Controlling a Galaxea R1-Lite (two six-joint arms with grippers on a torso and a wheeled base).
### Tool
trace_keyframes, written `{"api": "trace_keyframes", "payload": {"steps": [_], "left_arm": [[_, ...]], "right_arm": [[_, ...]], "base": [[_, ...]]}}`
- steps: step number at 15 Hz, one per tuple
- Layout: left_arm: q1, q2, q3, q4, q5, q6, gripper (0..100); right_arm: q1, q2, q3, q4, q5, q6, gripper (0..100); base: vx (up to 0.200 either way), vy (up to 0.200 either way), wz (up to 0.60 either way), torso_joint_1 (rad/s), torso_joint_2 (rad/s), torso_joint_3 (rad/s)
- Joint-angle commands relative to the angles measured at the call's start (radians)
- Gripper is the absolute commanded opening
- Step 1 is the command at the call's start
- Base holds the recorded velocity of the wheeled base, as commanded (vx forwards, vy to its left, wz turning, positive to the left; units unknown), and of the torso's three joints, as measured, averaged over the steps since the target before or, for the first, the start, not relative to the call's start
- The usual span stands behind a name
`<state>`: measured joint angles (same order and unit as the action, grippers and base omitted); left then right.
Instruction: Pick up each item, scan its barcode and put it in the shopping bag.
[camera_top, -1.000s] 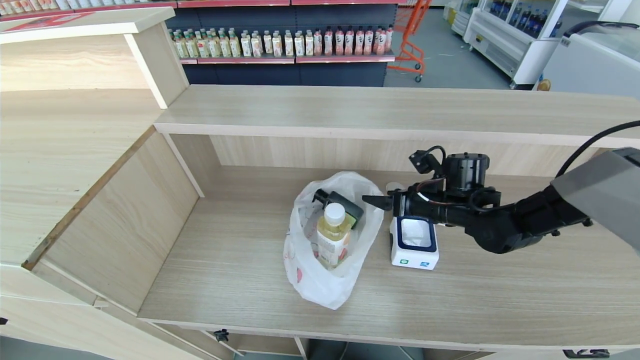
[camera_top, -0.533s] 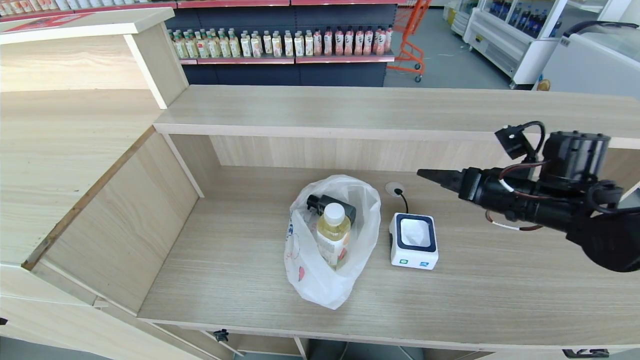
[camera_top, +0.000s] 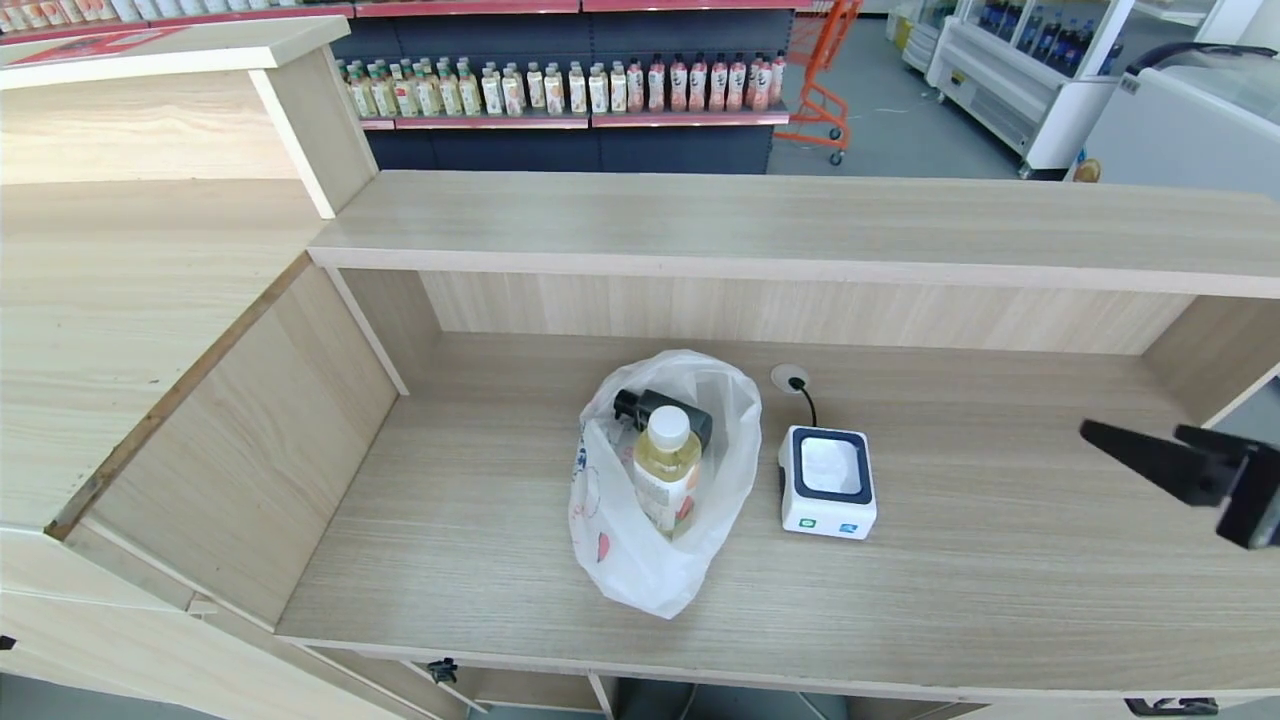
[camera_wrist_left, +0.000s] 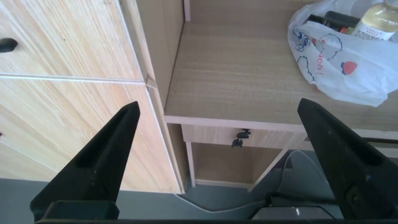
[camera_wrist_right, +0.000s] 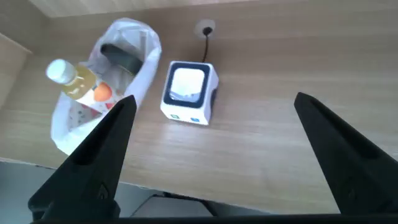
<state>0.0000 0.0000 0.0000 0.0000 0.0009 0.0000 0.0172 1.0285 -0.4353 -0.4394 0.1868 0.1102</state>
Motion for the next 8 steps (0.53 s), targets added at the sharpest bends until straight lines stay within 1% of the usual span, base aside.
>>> {"api": "trace_keyframes", "payload": {"steps": [1,2,3,4,5,8], "left_arm": [[0.0,0.002,0.0,0.0,0.001,0.0,100],[0.0,0.002,0.0,0.0,0.001,0.0,100],[0.0,0.002,0.0,0.0,0.001,0.0,100],[0.0,0.002,0.0,0.0,0.001,0.0,100],[0.0,0.002,0.0,0.0,0.001,0.0,100],[0.0,0.002,0.0,0.0,0.001,0.0,100]], "right_arm": [[-0.031,-0.481,0.27,0.234,-0.259,-0.061,100],[-0.043,-0.677,0.379,0.32,-0.285,-0.076,100],[-0.074,-0.797,0.435,0.363,-0.296,-0.106,100],[-0.106,-0.94,0.425,0.492,-0.302,-0.098,100],[-0.094,-0.938,0.417,0.516,-0.302,-0.09,100],[-0.092,-0.933,0.423,0.496,-0.303,-0.081,100]], "base": [[0.0,0.0,0.0,0.0,0.0,0.0],[0.0,0.0,0.0,0.0,0.0,0.0],[0.0,0.0,0.0,0.0,0.0,0.0],[0.0,0.0,0.0,0.0,0.0,0.0],[0.0,0.0,0.0,0.0,0.0,0.0],[0.0,0.0,0.0,0.0,0.0,0.0]]}}
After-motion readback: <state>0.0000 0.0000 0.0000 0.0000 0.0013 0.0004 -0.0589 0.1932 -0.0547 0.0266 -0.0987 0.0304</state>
